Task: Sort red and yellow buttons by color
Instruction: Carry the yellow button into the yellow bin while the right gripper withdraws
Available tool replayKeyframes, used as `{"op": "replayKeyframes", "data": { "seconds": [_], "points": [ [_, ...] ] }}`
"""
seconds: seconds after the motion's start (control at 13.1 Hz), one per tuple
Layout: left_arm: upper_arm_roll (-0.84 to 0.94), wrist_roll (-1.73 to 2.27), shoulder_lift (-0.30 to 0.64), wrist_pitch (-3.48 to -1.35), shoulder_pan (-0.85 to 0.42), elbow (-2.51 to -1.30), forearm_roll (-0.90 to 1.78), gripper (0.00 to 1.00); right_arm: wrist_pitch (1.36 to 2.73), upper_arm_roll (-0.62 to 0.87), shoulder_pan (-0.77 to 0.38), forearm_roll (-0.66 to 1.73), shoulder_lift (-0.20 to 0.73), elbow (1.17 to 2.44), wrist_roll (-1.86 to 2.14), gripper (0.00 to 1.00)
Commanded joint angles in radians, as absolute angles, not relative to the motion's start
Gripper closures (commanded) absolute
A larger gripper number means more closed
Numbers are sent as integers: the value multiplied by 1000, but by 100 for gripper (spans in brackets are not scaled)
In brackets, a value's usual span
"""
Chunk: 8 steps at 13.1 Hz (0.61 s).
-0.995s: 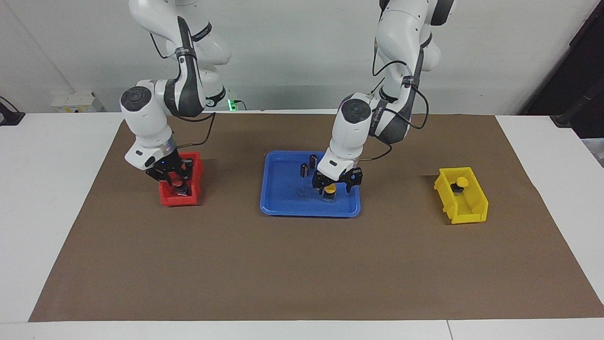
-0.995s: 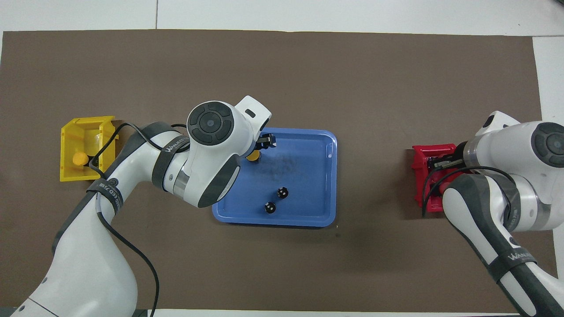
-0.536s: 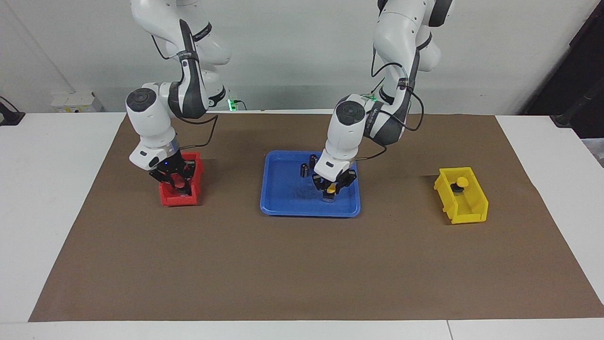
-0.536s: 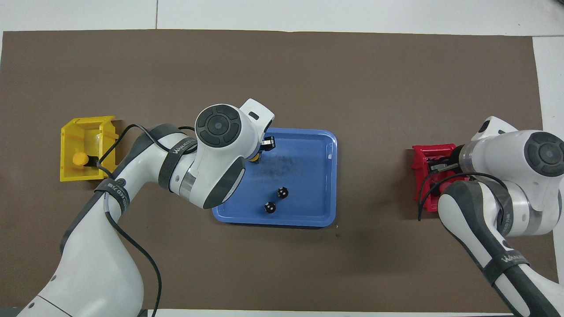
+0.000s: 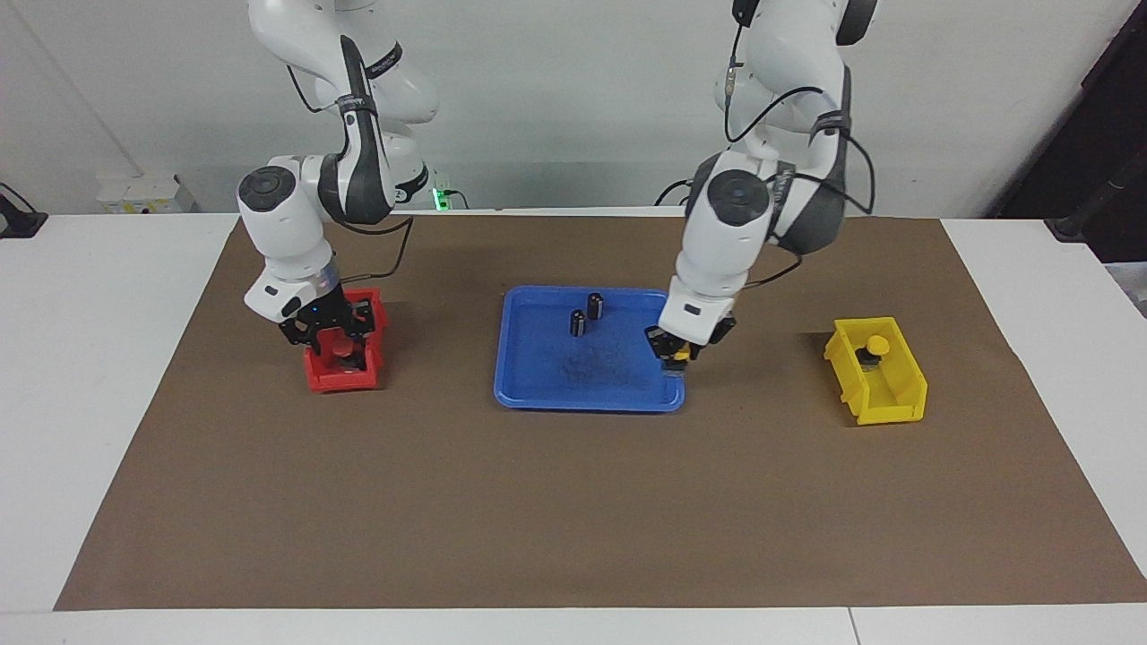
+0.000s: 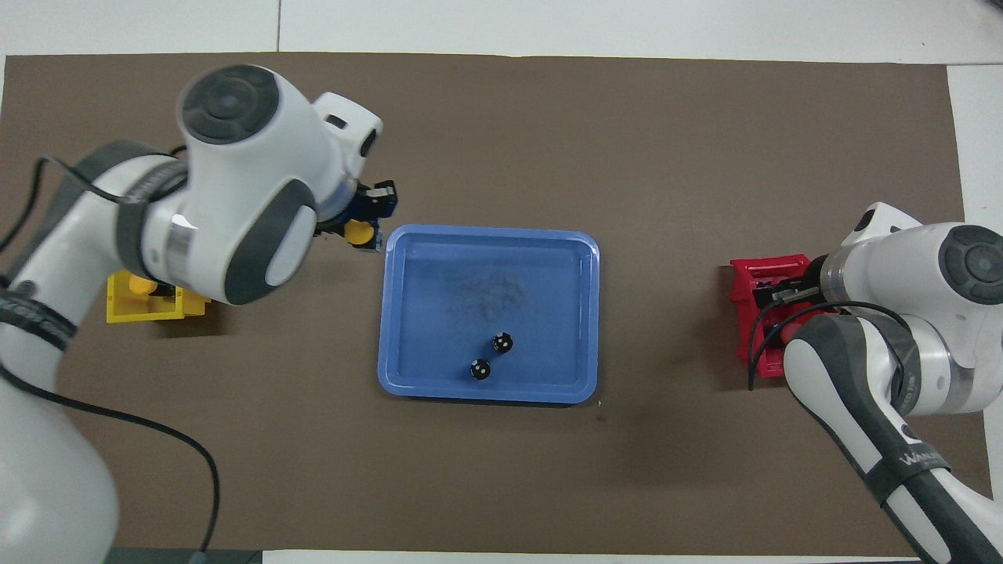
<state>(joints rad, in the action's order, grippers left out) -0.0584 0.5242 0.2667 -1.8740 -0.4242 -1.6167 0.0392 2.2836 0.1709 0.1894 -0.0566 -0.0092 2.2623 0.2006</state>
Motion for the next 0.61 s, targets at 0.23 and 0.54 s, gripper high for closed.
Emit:
{"op": "replayKeyframes", "data": {
  "seconds": [0.23, 0.54],
  "points": [
    [-48, -80, 250, -1838, -37, -1575, 44, 99, 1871, 181, 201, -35, -44, 1950, 219, 1],
    [-48, -199, 230, -1920, 34, -1685, 45, 99, 1631, 173, 213, -35, -106, 1795, 192, 1]
  ]
}}
